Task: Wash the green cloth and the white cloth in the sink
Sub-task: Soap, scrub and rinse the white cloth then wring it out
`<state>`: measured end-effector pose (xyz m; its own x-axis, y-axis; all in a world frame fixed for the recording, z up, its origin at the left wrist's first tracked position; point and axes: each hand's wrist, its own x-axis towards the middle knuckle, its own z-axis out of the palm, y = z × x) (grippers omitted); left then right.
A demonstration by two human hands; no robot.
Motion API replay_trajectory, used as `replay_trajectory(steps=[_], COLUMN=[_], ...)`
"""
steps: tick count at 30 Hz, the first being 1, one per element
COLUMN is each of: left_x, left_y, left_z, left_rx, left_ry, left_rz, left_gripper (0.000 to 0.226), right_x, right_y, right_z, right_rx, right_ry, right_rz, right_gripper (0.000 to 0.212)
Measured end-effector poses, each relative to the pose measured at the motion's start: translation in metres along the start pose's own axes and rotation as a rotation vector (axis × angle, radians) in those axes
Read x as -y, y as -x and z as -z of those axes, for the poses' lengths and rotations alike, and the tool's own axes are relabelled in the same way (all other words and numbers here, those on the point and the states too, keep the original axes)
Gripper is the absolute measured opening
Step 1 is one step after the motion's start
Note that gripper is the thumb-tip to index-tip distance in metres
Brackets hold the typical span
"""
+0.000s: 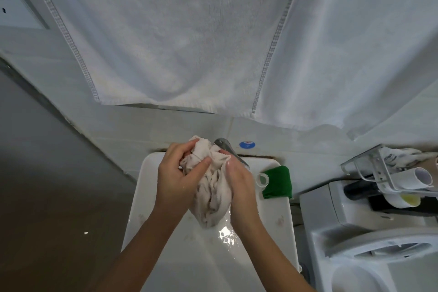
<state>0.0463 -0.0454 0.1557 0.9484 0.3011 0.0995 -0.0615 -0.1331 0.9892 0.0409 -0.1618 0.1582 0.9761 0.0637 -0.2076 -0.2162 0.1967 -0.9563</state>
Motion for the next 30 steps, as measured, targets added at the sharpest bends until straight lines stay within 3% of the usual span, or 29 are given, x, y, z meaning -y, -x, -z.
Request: replay_trajectory(steps=[3,5,8,12,15,17,20,23,25,27,30], left_x=[0.0,0.002,0.005,0.001,-0.001,-0.006,-0.015,-0.022,-0.023,-0.022,-0.016], left_y=[-0.001,0.0,0.002,0.004,0.014,0.016,0.01,-0.002,-0.01,-0.013,-0.005], left_z=[-0.006,-0.009,-0.007,-0.009,-0.008,-0.001,0.01,0.015,0.018,0.018,0.012], left_rx=[-0.185,-0.276,-0.246,0.116,0.187,0.252,0.385,0.387,0.364,0.366,0.27], left_ry=[-0.02,-0.097,-0.154,0.102,-0.023,-0.085,-0.062,-0.248,-0.39,-0.437,-0.455], left_rz=[-0.013,-0.005,-0.031,0.107,0.094,0.082,0.201,0.196,0.122,0.046,-0.013], left_gripper=[0.016,0.012,0.015,0.035,0.052,0.052,0.047,0.065,0.075,0.061,0.016], right_x=[-0.012,-0.02,-0.019,-0.007,0.0,0.001,0.005,0.01,0.011,0.014,0.011], right_y=[0.014,0.019,0.015,0.0,-0.015,-0.023,-0.03,-0.034,-0.037,-0.04,-0.042], right_z=[-0.008,-0.012,-0.01,-0.003,0.0,0.004,0.008,0.007,0.003,0.001,0.003], right_rx=[0.18,0.2,0.026,-0.166,-0.15,-0.13,-0.07,-0.027,0.008,0.01,0.001], right_ry=[0.09,0.14,0.15,0.071,0.147,0.182,0.183,0.213,0.221,0.21,0.164], right_rz=[-0.009,0.035,0.113,0.082,0.114,0.139,0.175,0.177,0.172,0.166,0.113], right_gripper=[0.071,0.082,0.045,0.003,0.018,0.023,0.024,0.029,0.021,0.015,0.019])
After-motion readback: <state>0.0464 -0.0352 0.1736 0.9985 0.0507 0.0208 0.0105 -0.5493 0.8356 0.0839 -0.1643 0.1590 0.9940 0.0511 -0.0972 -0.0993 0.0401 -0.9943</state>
